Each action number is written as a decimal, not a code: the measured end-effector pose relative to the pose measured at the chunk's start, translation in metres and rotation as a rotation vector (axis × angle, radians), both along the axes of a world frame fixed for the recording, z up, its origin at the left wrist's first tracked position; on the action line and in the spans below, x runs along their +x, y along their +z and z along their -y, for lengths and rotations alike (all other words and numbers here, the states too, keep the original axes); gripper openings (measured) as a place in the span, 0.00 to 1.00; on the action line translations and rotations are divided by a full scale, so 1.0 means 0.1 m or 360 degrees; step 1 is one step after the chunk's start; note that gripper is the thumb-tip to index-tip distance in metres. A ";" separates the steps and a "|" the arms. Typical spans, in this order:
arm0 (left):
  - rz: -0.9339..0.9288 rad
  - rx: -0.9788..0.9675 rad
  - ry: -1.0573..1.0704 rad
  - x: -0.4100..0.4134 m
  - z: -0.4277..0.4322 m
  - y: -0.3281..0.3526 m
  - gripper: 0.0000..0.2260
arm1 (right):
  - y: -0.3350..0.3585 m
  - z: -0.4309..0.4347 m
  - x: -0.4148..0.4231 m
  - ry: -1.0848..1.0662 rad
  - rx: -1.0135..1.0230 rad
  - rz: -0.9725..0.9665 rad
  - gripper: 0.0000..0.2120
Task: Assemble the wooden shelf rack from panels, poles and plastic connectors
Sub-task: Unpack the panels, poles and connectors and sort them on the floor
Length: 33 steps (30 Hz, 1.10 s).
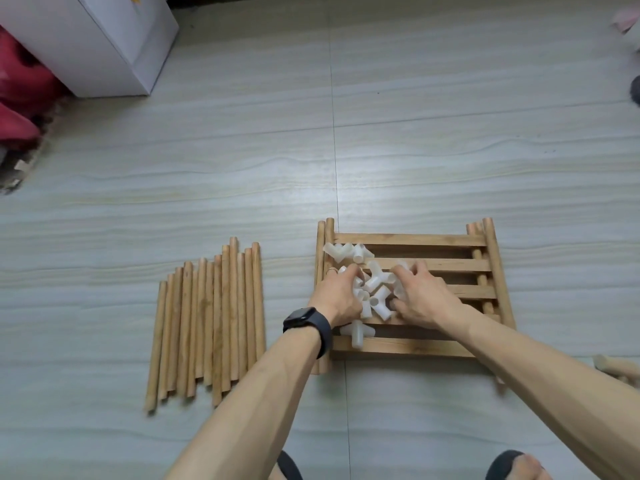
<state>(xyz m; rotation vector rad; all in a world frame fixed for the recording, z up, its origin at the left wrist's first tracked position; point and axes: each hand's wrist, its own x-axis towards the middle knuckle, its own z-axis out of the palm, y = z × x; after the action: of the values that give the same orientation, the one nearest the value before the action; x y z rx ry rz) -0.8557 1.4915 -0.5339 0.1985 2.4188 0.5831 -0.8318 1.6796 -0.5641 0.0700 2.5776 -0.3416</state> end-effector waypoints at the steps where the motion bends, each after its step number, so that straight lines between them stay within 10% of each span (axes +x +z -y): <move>1: -0.0002 0.0026 -0.0001 0.00 0.00 0.00 0.18 | -0.01 0.00 0.01 -0.0004 -0.0026 0.0004 0.26; 12: 0.0079 0.0283 0.0042 -0.02 0.22 0.30 0.16 | 0.13 0.03 0.01 -0.0244 -0.0128 -0.0098 0.13; 22: 0.0032 0.0609 0.0975 0.76 1.64 0.49 0.11 | 0.81 0.24 0.25 -0.0119 -0.0309 -0.0271 0.09; 27: -0.0092 0.0067 0.1349 1.59 2.42 0.09 0.07 | 0.86 1.51 0.52 0.0167 -0.0668 0.0006 0.28; 33: 0.0131 -0.0286 0.1438 2.15 2.83 -0.25 0.15 | 0.31 2.92 1.07 0.0294 -0.0840 0.0482 0.24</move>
<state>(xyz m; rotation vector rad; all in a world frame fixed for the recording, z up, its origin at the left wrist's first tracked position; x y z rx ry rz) -0.6411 1.2085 -0.5586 -1.0163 2.3709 0.7148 -0.7245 1.3880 -0.5328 -0.2827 2.1036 -0.8548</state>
